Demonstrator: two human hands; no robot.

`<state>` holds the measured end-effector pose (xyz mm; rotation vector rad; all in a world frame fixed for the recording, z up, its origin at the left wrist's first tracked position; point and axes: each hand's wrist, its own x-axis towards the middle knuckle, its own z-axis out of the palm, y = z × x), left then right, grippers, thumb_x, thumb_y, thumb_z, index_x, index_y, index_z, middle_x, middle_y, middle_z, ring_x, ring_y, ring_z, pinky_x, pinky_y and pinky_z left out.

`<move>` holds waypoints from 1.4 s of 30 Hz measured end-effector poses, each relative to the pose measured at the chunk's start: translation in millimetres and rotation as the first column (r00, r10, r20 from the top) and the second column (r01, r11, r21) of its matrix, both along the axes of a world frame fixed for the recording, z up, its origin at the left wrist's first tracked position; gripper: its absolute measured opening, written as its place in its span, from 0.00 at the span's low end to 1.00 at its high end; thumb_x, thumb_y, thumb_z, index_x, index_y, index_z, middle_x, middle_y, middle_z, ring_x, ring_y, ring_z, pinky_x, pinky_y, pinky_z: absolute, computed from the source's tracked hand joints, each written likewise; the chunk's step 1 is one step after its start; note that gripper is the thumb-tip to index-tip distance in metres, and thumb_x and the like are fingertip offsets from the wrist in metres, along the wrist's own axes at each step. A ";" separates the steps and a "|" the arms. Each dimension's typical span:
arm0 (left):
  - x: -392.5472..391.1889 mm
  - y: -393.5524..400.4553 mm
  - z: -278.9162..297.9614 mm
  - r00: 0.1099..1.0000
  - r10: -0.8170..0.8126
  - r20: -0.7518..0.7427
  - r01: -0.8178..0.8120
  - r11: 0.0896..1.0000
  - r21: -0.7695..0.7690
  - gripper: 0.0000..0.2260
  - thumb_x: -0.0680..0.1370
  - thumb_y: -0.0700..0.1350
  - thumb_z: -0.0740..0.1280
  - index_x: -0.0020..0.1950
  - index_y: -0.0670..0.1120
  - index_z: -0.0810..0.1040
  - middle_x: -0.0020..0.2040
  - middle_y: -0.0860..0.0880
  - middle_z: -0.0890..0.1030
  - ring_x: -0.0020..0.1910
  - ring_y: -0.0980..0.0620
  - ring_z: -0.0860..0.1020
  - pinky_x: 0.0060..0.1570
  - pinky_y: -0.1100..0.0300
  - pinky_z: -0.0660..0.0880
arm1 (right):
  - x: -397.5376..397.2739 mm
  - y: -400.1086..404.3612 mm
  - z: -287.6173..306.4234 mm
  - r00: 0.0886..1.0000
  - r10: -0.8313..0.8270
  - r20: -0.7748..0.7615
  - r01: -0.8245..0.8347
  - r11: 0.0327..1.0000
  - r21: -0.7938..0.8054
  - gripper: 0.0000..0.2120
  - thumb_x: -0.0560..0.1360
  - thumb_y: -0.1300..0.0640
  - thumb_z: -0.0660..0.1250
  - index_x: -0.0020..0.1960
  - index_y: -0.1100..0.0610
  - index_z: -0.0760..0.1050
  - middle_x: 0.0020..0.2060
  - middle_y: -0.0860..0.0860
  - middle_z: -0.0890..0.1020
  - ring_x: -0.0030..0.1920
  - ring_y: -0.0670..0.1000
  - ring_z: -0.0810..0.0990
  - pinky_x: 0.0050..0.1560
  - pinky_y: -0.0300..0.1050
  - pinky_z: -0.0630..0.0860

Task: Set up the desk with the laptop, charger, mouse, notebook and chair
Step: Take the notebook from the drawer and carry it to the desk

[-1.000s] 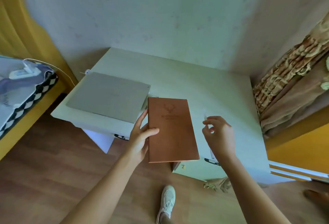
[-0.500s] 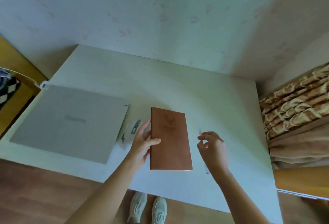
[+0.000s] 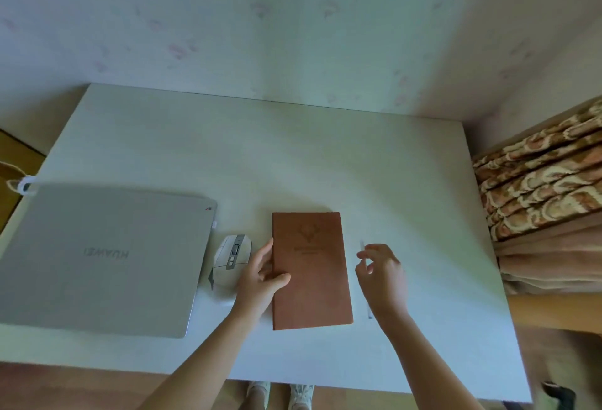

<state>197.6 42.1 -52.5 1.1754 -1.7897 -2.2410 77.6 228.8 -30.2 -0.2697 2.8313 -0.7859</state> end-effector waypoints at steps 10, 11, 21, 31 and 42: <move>-8.8 -1.8 -2.0 0.990 -0.105 0.093 0.124 0.966 -0.228 0.32 0.70 0.34 0.73 0.69 0.59 0.71 0.59 0.55 0.79 0.56 0.60 0.77 0.50 0.74 0.73 | 5.1 1.0 -22.3 0.998 -0.003 0.063 -0.002 0.997 0.077 0.10 0.72 0.65 0.65 0.49 0.57 0.82 0.56 0.50 0.79 0.38 0.55 0.81 0.38 0.44 0.76; -9.8 0.3 -1.7 0.989 -0.107 0.103 0.132 0.954 -0.269 0.32 0.70 0.35 0.73 0.70 0.58 0.70 0.59 0.54 0.78 0.57 0.60 0.77 0.51 0.74 0.72 | 5.5 1.1 -23.2 0.998 -0.002 0.062 -0.002 0.997 0.076 0.10 0.72 0.65 0.64 0.49 0.57 0.82 0.56 0.50 0.79 0.38 0.55 0.81 0.38 0.44 0.77; -7.2 11.6 -6.6 0.991 -0.047 0.123 0.099 0.878 -0.467 0.29 0.70 0.35 0.75 0.69 0.48 0.73 0.57 0.50 0.77 0.55 0.55 0.77 0.51 0.76 0.69 | 4.5 2.9 -20.2 0.996 0.039 0.083 -0.049 0.992 0.117 0.12 0.73 0.66 0.63 0.51 0.58 0.82 0.59 0.49 0.77 0.42 0.55 0.81 0.37 0.40 0.72; -12.3 6.5 5.2 0.946 -0.194 0.260 0.321 0.686 -0.653 0.28 0.70 0.40 0.73 0.69 0.49 0.72 0.63 0.50 0.74 0.64 0.52 0.71 0.54 0.63 0.69 | 6.1 9.3 -6.2 0.995 0.070 0.067 -0.075 0.995 0.073 0.13 0.72 0.63 0.65 0.54 0.53 0.81 0.57 0.48 0.78 0.48 0.52 0.80 0.40 0.42 0.75; -15.5 27.3 83.9 0.844 -0.445 0.301 0.425 0.212 -0.880 0.19 0.74 0.48 0.70 0.64 0.53 0.75 0.59 0.57 0.79 0.57 0.55 0.78 0.52 0.55 0.74 | 30.5 28.0 57.7 0.922 0.211 -0.325 -0.193 0.977 0.088 0.12 0.67 0.63 0.71 0.50 0.54 0.82 0.48 0.49 0.83 0.50 0.55 0.80 0.50 0.48 0.75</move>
